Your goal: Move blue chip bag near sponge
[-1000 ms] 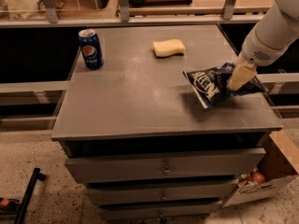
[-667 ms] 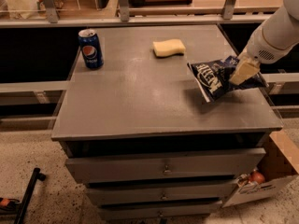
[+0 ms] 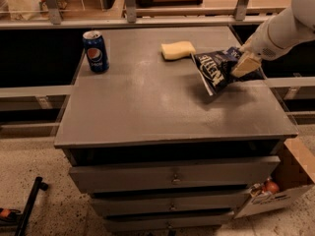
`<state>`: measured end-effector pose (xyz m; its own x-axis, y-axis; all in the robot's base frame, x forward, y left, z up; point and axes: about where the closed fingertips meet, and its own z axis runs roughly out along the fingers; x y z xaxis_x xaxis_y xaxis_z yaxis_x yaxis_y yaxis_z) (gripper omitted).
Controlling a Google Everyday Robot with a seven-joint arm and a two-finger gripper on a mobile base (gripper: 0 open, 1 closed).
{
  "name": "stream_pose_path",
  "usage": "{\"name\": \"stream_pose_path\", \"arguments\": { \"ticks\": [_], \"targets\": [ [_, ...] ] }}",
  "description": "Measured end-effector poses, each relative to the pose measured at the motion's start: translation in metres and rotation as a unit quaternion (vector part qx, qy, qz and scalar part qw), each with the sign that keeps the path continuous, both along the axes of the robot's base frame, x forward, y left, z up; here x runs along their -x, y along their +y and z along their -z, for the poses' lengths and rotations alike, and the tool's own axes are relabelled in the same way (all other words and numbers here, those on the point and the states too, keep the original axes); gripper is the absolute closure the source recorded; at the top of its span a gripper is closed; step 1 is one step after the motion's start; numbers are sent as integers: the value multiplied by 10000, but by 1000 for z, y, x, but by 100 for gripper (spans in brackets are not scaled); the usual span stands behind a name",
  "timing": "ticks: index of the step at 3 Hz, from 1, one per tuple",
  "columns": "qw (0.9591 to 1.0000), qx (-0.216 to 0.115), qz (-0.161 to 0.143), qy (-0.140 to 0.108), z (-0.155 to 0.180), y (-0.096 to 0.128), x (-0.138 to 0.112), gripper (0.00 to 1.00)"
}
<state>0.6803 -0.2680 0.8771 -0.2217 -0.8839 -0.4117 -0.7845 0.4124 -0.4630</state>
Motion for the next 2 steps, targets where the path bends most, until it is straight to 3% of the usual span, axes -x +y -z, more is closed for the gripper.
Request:
{"name": "stream_pose_path", "arguments": {
  "ticks": [2],
  "targets": [
    [9990, -101, -426, -106, 14, 25, -45, 100]
  ]
}}
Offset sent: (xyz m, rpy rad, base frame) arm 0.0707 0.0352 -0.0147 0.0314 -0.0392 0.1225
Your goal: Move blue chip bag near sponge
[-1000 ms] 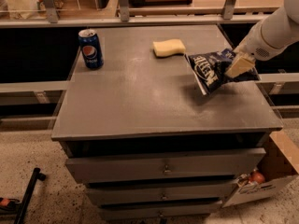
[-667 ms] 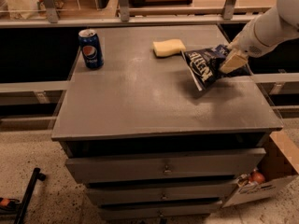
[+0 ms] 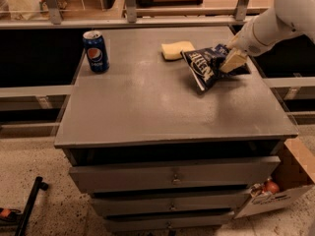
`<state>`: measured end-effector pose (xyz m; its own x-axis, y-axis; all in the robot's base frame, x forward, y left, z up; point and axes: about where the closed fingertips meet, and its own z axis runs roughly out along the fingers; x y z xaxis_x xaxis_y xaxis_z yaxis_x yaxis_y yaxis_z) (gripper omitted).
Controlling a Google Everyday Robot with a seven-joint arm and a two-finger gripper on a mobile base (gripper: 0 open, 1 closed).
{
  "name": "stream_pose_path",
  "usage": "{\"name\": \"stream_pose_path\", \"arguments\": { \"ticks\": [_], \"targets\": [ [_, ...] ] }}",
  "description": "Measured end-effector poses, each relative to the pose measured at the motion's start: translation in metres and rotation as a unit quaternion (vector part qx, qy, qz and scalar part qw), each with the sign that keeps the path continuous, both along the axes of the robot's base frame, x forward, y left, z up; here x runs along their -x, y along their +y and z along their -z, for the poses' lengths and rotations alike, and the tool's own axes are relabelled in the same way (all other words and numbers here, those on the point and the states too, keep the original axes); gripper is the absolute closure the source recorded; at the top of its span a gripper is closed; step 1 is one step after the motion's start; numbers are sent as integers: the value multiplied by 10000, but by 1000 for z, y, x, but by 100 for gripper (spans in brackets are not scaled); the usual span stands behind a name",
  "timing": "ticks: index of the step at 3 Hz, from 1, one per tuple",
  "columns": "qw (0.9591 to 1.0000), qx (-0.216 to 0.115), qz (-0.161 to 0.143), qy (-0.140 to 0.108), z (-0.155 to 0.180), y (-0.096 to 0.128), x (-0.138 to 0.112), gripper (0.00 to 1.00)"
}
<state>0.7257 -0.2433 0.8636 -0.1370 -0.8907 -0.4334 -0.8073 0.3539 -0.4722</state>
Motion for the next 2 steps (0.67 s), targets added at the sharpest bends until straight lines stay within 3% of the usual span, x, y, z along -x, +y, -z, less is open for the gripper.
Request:
{"name": "stream_pose_path", "arguments": {
  "ticks": [2],
  "targets": [
    [9996, -209, -191, 58, -3, 19, -16, 59]
  ]
}}
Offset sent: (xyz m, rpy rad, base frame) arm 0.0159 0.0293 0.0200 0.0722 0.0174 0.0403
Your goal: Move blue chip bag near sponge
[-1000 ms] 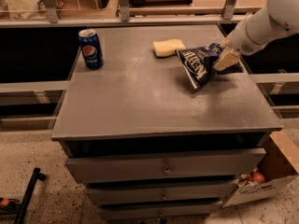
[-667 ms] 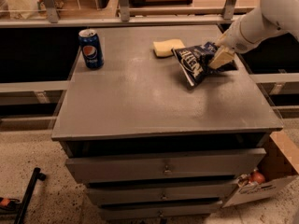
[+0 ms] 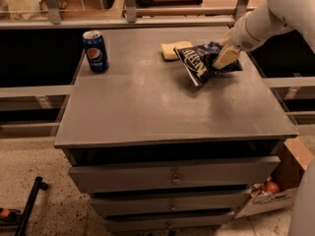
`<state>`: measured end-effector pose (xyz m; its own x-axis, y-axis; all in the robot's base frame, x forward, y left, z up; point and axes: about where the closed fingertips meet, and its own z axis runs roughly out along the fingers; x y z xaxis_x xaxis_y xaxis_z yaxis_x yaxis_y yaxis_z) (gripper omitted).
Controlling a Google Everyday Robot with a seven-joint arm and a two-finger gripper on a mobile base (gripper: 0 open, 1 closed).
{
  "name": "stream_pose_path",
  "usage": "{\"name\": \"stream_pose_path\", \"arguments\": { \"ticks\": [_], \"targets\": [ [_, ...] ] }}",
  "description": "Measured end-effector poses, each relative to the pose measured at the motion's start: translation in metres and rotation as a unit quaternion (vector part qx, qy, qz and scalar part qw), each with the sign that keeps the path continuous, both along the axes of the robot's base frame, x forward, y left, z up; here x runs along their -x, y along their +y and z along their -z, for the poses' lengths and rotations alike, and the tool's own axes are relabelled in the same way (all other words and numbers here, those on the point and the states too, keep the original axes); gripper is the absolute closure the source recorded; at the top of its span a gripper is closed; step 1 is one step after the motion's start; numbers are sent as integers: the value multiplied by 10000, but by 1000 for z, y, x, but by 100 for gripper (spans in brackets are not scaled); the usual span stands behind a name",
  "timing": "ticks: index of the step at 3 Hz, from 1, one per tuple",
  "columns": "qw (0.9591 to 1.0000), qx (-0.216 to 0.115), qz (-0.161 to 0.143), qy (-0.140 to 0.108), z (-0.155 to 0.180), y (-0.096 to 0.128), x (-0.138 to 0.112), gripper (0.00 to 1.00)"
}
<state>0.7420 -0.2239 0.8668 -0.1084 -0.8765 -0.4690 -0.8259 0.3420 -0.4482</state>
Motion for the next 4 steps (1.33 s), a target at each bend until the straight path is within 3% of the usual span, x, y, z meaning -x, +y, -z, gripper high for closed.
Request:
{"name": "stream_pose_path", "arguments": {
  "ticks": [2, 3, 4],
  "targets": [
    [10000, -2, -30, 42, 6, 4, -1, 13],
    [10000, -5, -44, 62, 9, 5, -2, 0],
    [10000, -5, -44, 63, 9, 6, -2, 0]
  ]
}}
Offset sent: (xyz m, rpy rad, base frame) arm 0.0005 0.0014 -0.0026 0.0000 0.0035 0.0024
